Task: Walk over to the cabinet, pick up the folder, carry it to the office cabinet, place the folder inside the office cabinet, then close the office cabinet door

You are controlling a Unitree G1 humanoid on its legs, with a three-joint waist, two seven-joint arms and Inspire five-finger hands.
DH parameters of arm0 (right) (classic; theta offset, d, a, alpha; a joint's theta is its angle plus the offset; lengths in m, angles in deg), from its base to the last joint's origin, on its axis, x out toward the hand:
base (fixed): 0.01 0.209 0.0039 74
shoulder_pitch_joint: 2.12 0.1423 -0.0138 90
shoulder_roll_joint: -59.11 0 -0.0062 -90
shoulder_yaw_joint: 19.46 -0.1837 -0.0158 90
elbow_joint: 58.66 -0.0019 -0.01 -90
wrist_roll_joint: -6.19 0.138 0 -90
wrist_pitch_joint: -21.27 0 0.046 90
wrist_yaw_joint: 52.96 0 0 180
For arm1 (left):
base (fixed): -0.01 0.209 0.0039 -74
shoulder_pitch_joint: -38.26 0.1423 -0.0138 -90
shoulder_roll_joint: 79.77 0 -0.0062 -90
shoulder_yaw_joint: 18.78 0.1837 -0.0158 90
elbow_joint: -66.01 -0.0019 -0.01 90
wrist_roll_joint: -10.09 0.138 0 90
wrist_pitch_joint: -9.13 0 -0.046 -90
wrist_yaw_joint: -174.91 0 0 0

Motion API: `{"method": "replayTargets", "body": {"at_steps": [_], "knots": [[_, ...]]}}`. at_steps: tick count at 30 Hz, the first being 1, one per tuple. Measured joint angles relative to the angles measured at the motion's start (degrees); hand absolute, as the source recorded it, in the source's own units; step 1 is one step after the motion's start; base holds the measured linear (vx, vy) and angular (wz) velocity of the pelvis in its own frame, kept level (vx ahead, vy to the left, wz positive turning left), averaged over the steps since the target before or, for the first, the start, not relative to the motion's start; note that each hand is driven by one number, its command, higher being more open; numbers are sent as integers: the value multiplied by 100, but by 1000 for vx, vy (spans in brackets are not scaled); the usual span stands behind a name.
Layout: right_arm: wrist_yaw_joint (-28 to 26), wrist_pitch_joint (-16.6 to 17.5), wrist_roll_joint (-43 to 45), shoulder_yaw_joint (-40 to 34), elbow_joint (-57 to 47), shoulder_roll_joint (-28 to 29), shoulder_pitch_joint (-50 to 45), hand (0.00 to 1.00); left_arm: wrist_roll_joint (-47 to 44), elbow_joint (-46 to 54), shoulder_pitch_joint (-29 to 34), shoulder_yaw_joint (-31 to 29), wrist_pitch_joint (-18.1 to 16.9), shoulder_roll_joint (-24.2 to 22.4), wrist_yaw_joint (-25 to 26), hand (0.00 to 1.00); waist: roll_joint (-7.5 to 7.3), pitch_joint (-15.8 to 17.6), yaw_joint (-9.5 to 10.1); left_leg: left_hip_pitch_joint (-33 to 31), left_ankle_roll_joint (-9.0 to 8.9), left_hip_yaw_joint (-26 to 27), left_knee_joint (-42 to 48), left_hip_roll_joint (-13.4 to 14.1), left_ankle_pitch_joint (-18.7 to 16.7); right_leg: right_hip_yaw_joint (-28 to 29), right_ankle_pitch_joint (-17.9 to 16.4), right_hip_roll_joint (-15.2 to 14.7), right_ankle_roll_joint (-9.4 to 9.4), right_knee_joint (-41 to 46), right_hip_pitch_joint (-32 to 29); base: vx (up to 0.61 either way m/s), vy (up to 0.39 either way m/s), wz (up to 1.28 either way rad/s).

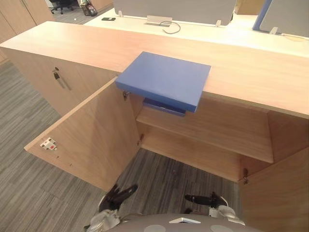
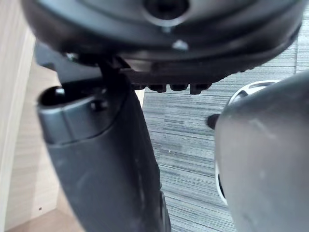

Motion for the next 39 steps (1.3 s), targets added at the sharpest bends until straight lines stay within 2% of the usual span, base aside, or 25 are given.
{"method": "replayTargets", "body": {"at_steps": [4, 9, 12, 14, 15, 19, 22, 25, 28, 30, 34, 39], "knots": [[5, -27, -96, 287, -7, -18, 1, 100, -279, 1515, 182, 646, 19, -49, -4, 100, -90, -88, 78, -82, -44, 71, -72, 35, 0, 39, 166, 109, -25, -376, 32, 33, -34, -11], [13, -30, -100, 524, -18, -12, -42, 100, -143, 2884, 378, 660, 177, -50, 74, 100, -237, -199, 86, -147, -53, 53, -129, 0, -25, 22, 188, 100, 3, -476, 0, 64, 32, 2], [69, -31, -91, 554, -30, -3, -101, 100, 744, 3575, 371, 385, 181, -159, 379, 100, -227, -228, 86, -173, -39, -54, -165, -64, -25, -72, 190, 43, 7, -480, -7, 76, 64, 16], [145, -28, -83, 552, -86, 16, -156, 100, 1685, 3980, 316, 97, 159, -384, 858, 100, -221, -237, 93, -170, -24, -153, -167, -120, -33, -157, 194, -16, 11, -483, 34, 69, 77, 20], [174, -26, -83, 552, -103, 26, -173, 100, 1965, 4051, 299, 41, 131, -413, 1040, 100, -226, -241, 102, -169, -24, -186, -169, -140, -33, -166, 195, -25, 12, -484, 44, 38, 47, 20], [465, -7, -71, 540, -132, 101, -221, 100, 3692, 4122, 275, -65, 90, -512, 2420, 100, -271, -294, 114, -131, 23, -243, -168, -219, -63, -215, 221, -126, 44, -488, 115, 30, 73, 11], [614, -1, -67, 548, -128, 145, -240, 100, 4383, 4115, 270, -52, 119, -495, 3238, 100, -335, -334, 110, -94, 58, -225, -168, -267, -89, -192, 265, -147, 64, -493, 131, 5, 48, -4], [715, 6, -69, 613, -115, 152, -191, 100, 5084, 4022, 106, 69, 391, -373, 3846, 100, -341, -338, 102, -66, 58, -194, -169, -280, -100, -143, 373, -151, 23, -526, 132, -37, 57, -7], [749, 28, -69, 685, -51, 160, -171, 100, 5918, 4021, -112, 66, 759, -229, 4107, 100, -349, -343, 93, -66, 55, -121, -167, -290, -102, -99, 454, -158, 54, -526, 93, -63, 27, -12], [752, 46, -77, 738, -51, 152, -168, 100, 6452, 4027, -192, 56, 888, -148, 4136, 100, -352, -346, 83, -57, 48, -69, -161, -308, -106, -61, 456, -174, 57, -526, 80, -62, 0, -14], [743, 92, -96, 833, -50, 130, -156, 100, 7287, 4074, -392, 51, 988, -96, 4137, 100, -342, -349, 66, -63, 46, 30, -155, -340, -107, 41, 466, -201, 72, -526, 20, -70, -12, -14], [731, 99, -108, 836, -46, 123, -120, 100, 7708, 4082, -395, 2, 1010, -67, 4133, 100, -335, -353, 41, -67, 47, 123, -143, -357, -106, 122, 471, -208, 81, -525, -22, -77, -25, -12]]}}
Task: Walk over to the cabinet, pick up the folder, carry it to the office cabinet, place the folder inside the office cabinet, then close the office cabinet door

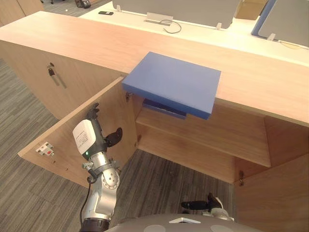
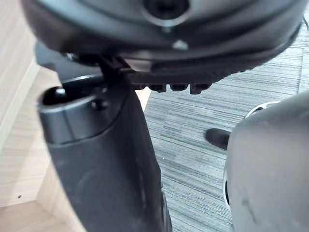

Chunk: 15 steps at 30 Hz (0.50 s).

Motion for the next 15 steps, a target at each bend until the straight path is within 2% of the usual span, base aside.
{"method": "replayTargets", "body": {"at_steps": [8, 15], "knots": [[-55, 23, -8, 150, 15, -35, 41, 100, 199, 293, 21, -72, -9, 109, -61, 100, -5, 0, 12, -102, 64, 59, 23, -2, 39, 72, 0, 7, 1, 2, -121, -57, -25, -5], [-104, 38, -9, 229, 19, -58, 42, 100, 182, 787, 66, -49, -198, 131, -69, 100, -7, 0, 31, -102, 83, 21, 21, -19, 50, 54, 0, -5, 0, 2, -101, -23, -2, 3]]}}
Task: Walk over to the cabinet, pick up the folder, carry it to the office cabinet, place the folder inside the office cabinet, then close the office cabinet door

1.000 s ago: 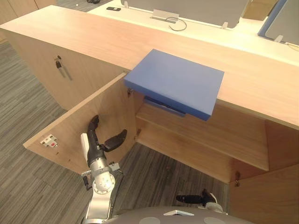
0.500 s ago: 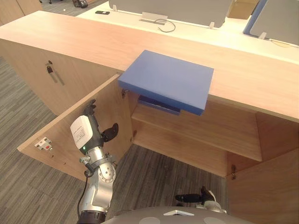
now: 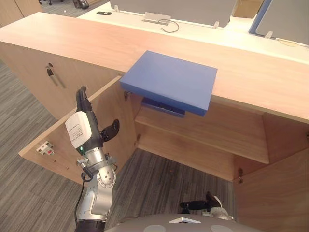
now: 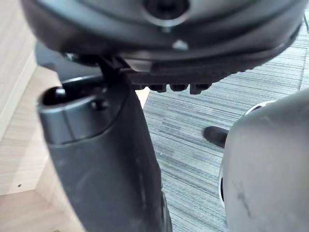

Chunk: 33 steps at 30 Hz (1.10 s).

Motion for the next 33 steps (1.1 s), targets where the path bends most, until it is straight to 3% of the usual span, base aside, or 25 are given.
{"method": "replayTargets", "body": {"at_steps": [10, 18, 33], "knots": [[-2, 0, 0, 162, 1, -7, 14, 100, -51, 588, 11, 161, -325, 28, 2, 100, -11, -6, 0, 9, 5, -38, -31, -7, 3, -18, 0, -6, 0, 0, 13, -2, 0, 0], [-7, 0, 1, 218, 2, -7, 20, 100, -250, 587, 10, 744, -491, 264, -280, 100, -21, -13, -6, 17, 5, -46, -33, -11, 3, -20, 0, -11, -1, 0, 22, 0, 0, 0], [-44, 0, -18, 352, 9, -7, 67, 100, -167, 35, -37, 978, -463, 468, -575, 100, -22, -16, -103, 95, 4, -6, -35, -18, 3, 12, 1, -18, 0, -4, 76, 0, 0, 0]]}}
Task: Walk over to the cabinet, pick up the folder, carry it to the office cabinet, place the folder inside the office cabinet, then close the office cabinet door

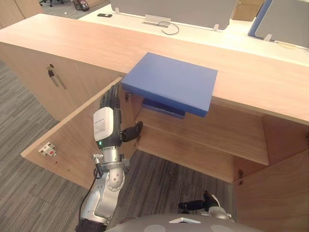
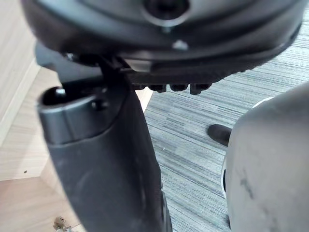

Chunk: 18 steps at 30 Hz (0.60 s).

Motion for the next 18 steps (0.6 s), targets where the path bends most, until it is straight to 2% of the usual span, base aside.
{"method": "replayTargets", "body": {"at_steps": [7, 18], "knots": [[-76, -2, -195, 24, 1, 1, 43, 100, 196, -1, -451, 37, 44, 86, 1, 100, 37, -22, -51, 21, -7, 65, -4, 3, -5, 23, 5, 1, 7, -2, -8, 0, 0, -4], [-80, -5, -200, 23, 21, -3, 61, 100, 418, -1, -647, 40, 151, 85, 15, 100, 72, -49, -101, 33, -12, 96, -6, 4, -8, 46, 12, 5, 17, -5, -11, -28, -8, -1]]}}
